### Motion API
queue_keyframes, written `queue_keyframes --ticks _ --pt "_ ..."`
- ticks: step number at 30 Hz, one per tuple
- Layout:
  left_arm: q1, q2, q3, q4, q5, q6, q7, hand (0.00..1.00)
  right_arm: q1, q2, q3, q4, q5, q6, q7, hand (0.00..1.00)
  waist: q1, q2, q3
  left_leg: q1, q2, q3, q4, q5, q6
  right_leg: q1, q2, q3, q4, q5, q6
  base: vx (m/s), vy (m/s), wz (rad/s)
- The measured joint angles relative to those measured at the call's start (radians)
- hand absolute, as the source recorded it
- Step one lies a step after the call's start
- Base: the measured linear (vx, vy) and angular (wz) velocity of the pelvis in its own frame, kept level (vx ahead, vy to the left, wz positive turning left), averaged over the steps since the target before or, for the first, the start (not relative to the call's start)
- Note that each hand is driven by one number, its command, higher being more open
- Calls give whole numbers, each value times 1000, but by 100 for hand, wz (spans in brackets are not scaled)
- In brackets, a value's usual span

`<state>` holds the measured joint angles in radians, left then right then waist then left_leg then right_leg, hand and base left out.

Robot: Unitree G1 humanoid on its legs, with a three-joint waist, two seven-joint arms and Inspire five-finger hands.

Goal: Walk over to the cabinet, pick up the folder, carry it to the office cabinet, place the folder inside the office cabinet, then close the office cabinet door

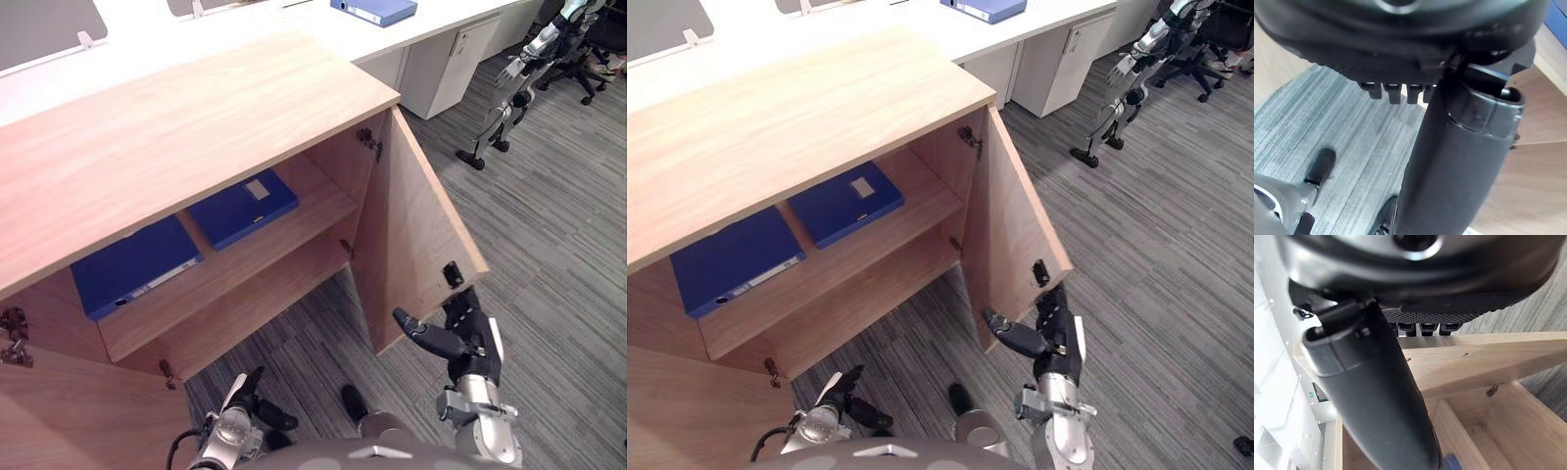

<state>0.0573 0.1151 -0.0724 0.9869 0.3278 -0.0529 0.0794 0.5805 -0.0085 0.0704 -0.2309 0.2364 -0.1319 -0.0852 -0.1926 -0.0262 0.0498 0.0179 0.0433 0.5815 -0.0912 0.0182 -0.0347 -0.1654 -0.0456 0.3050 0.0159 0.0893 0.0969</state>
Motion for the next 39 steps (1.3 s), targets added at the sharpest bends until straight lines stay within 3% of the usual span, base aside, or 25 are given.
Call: queue_keyframes --ticks 7,11,21,31,39 --pt "-8 8 -22 0 0 -1 1 100 22 -35 82 -5 0 0 23 100 11 -13 1 -10 -7 -50 -2 14 7 -7 -8 -36 33 -21 -2 -2 -3 16" --pt "-4 10 -18 0 0 0 3 100 4 -44 115 -3 0 2 24 100 37 -14 1 -37 -12 -106 -3 31 13 -8 -24 -91 35 -25 -3 -3 14 45" --pt "5 22 44 22 -5 11 22 100 -339 -133 98 185 -2 13 39 100 135 -24 -6 -97 -25 -242 -3 62 30 13 -48 -237 12 -38 -19 29 24 43" --pt "13 35 41 22 -27 11 18 100 -551 -240 16 360 11 13 20 100 144 13 10 -108 -35 -318 -3 66 38 52 -60 -313 -12 -50 -8 49 26 23" --pt "6 32 6 19 -44 9 2 100 -654 -277 -12 610 3 15 14 100 155 41 24 -103 -32 -343 -4 67 35 69 -57 -335 -15 -61 -12 5 0 9"
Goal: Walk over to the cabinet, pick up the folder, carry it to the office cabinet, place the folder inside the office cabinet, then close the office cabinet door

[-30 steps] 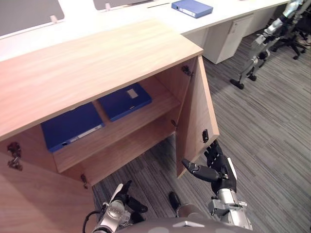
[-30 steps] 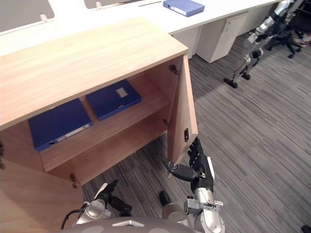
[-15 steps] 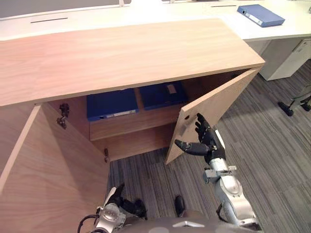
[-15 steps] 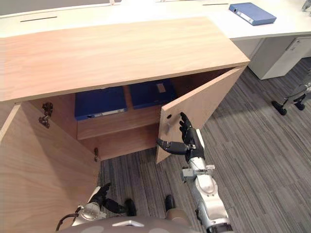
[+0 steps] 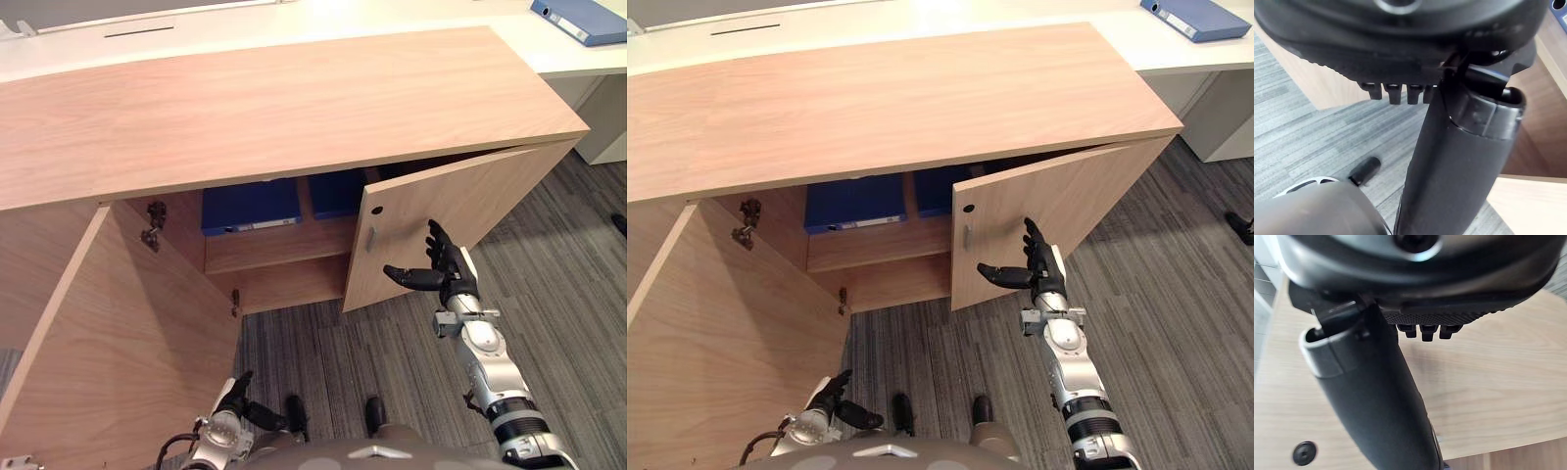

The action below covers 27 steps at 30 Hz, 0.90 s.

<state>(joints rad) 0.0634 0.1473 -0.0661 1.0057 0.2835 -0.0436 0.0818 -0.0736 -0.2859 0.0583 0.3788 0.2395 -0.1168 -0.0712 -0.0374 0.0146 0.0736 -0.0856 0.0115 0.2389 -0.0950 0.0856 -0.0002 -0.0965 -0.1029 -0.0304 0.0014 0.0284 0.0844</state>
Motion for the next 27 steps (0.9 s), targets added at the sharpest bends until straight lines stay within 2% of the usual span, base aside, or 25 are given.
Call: queue_keyframes --ticks 8,13,18,27 --pt "-1 -1 -5 0 0 0 -2 100 3 2 -4 82 -59 25 -2 100 -4 10 6 9 0 2 0 -3 -5 12 0 1 -12 0 0 0 0 0" --pt "-4 -1 -10 0 0 1 -2 100 43 55 -62 130 -94 23 -11 100 -5 10 6 25 1 10 0 -10 -11 29 2 6 -22 0 0 1 0 -4" --pt "-3 -5 -10 0 0 1 0 100 136 132 -72 269 -173 27 -21 100 -5 11 5 51 13 48 0 -25 -22 37 16 39 -22 -4 -6 4 -15 -21" --pt "-9 -36 -10 1 0 2 -1 100 171 165 -91 493 -201 55 -27 100 -18 14 4 79 29 81 0 -34 -36 47 35 71 -22 -4 -10 -10 -28 -13"
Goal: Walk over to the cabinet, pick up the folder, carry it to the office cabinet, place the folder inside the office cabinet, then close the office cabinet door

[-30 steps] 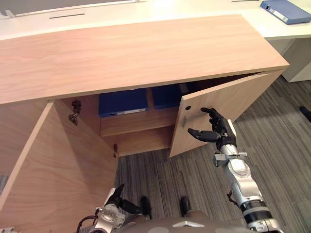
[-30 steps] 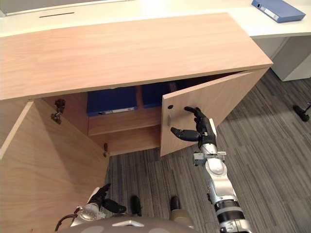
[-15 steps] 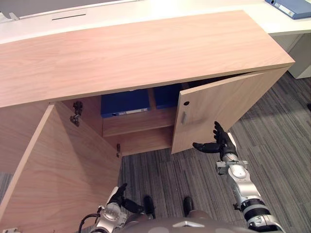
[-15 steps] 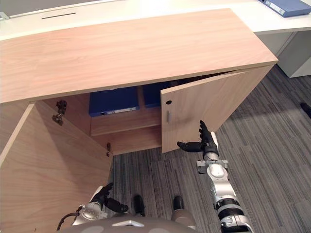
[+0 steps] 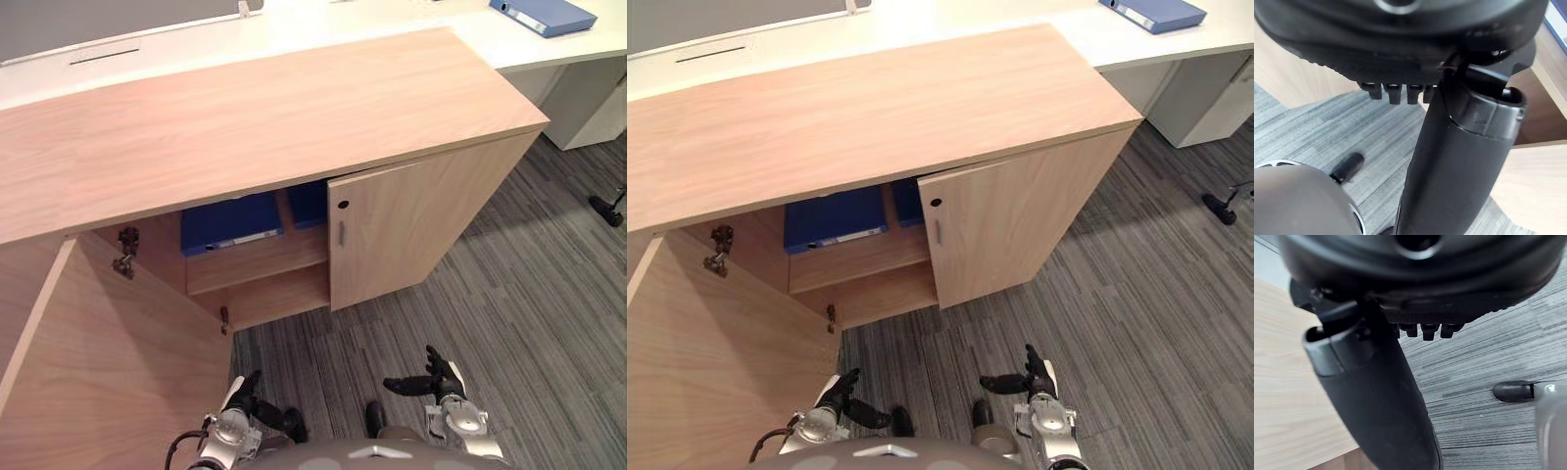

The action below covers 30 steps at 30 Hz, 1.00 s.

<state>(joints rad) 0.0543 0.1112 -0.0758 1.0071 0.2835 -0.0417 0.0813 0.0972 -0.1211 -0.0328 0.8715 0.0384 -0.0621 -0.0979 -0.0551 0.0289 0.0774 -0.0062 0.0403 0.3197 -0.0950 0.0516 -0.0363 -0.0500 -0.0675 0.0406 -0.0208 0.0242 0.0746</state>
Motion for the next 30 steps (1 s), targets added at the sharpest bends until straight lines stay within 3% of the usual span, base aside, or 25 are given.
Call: queue_keyframes --ticks 9,13,17,22,25,29,30 --pt "-5 1 13 23 -14 9 1 100 -9 16 -37 87 2 10 -16 100 1 -6 8 17 5 36 0 -1 -2 -15 9 40 27 0 -5 -38 -14 -13" --pt "-20 3 23 21 -19 8 1 100 -34 37 -67 91 6 10 -24 100 7 -16 37 -9 9 45 9 5 7 -96 3 52 147 -47 -3 -72 -21 -3" --pt "-29 5 59 17 -56 8 7 100 -35 48 -85 104 13 12 -33 100 28 -28 43 -56 7 -27 66 -7 10 -117 -16 0 222 -94 -4 -48 -19 48" --pt "-8 5 128 17 -138 9 47 100 -41 56 -84 104 13 12 -34 100 54 -24 37 -89 19 -102 64 11 -8 -98 -7 -70 202 -100 -8 -26 -41 48" --pt "-6 5 140 17 -168 10 60 100 -38 67 -88 105 13 13 -35 100 51 -22 42 -119 24 -192 65 41 -18 -85 9 -151 200 -110 -35 6 -96 74" --pt "-7 0 139 18 -178 9 62 100 -42 60 -105 104 32 12 -40 100 53 -12 47 -118 26 -240 47 78 -33 -79 8 -221 252 -152 -64 -36 -86 58" --pt "-10 -10 141 18 -179 10 58 100 -39 55 -116 105 45 12 -43 100 47 -16 50 -106 26 -243 37 59 -35 -83 -12 -258 253 -165 -79 -88 -27 52"
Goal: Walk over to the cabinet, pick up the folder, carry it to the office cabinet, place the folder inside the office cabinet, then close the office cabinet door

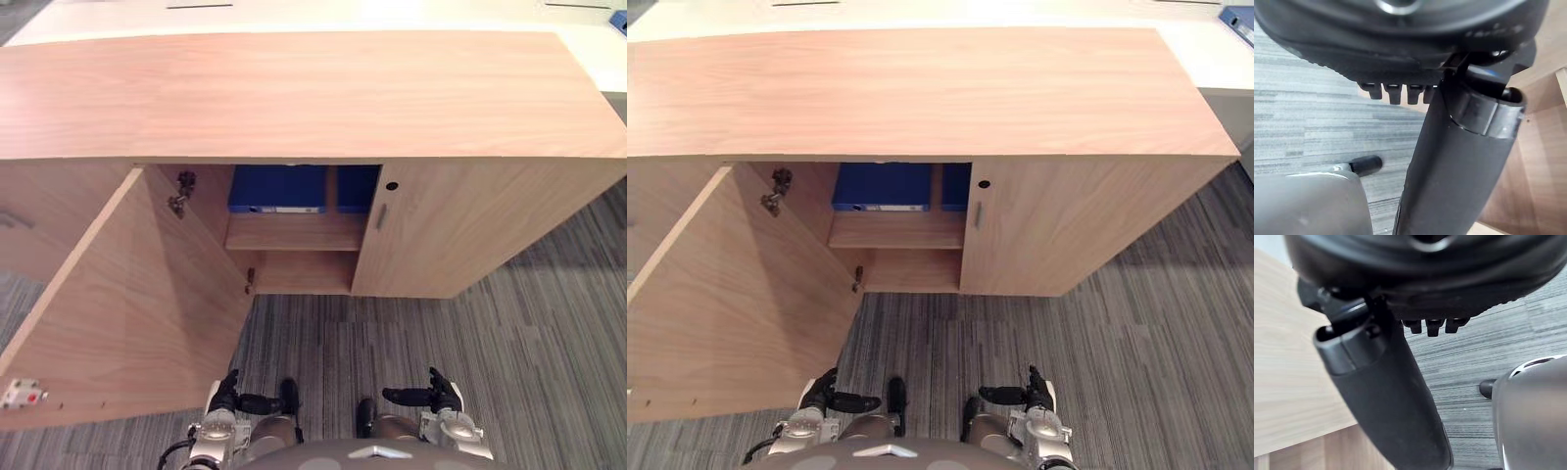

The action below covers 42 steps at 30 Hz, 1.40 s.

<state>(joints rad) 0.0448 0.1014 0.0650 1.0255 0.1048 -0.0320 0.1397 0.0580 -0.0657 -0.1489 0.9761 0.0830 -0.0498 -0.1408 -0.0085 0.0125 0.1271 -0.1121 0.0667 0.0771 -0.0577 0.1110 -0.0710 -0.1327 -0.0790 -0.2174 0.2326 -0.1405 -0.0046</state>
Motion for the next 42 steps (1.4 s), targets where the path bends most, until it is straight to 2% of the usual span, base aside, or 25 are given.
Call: queue_keyframes --ticks 2,3,4,5,6,8,17,27,35,42 --pt "-20 0 2 -1 0 1 -9 100 -1 8 -36 0 0 0 -2 100 0 -18 11 -27 -21 45 155 -70 15 11 -30 -16 2 0 3 -41 -8 44" --pt "-13 -5 1 0 4 0 -10 100 7 3 -52 -4 0 -1 -2 100 -4 -20 11 -11 -37 64 228 -127 23 29 -44 -29 -6 -4 5 24 0 31" --pt "-10 -10 1 -1 4 0 -10 100 15 0 -59 -4 0 -1 -3 100 -3 -15 8 9 -38 73 219 -145 20 36 -44 -34 -12 -4 8 58 20 37" --pt "-10 -21 1 0 5 0 -10 100 29 -8 -69 -3 0 -1 -3 100 -7 2 -1 47 -36 83 148 -158 23 45 -34 -48 -13 -9 19 83 45 31" --pt "-1 -22 3 1 5 0 -12 100 38 -10 -71 -1 0 2 -3 100 -6 1 -6 72 -41 78 93 -131 37 50 -36 -52 -13 -5 32 83 44 24" --pt "7 -22 31 0 4 2 -16 100 42 5 -69 -1 0 3 0 100 -3 -13 -8 86 -45 70 60 -121 41 63 -31 -54 -34 6 42 86 25 8" --pt "21 -20 66 1 -8 2 -14 100 18 25 -68 22 0 2 0 100 -1 -25 -20 175 -65 36 13 -113 48 166 -24 -45 -81 18 43 34 14 13" --pt "76 -20 294 -6 -223 -1 108 100 30 25 -70 22 -1 3 -35 100 -1 -37 -25 202 -71 -22 -36 -65 58 206 -25 -57 -100 23 50 -91 -23 13" --pt "121 -16 435 -177 -342 -25 165 100 41 25 -70 19 -2 3 -57 100 4 -34 -26 196 -72 -63 -37 -60 51 232 -16 -60 -135 12 62 -47 -16 18" --pt "114 64 429 -374 -352 -40 176 100 36 24 -68 19 -2 2 -59 100 23 -40 -29 198 -81 -84 -36 -70 50 258 -11 -60 -161 23 61 70 -24 10"
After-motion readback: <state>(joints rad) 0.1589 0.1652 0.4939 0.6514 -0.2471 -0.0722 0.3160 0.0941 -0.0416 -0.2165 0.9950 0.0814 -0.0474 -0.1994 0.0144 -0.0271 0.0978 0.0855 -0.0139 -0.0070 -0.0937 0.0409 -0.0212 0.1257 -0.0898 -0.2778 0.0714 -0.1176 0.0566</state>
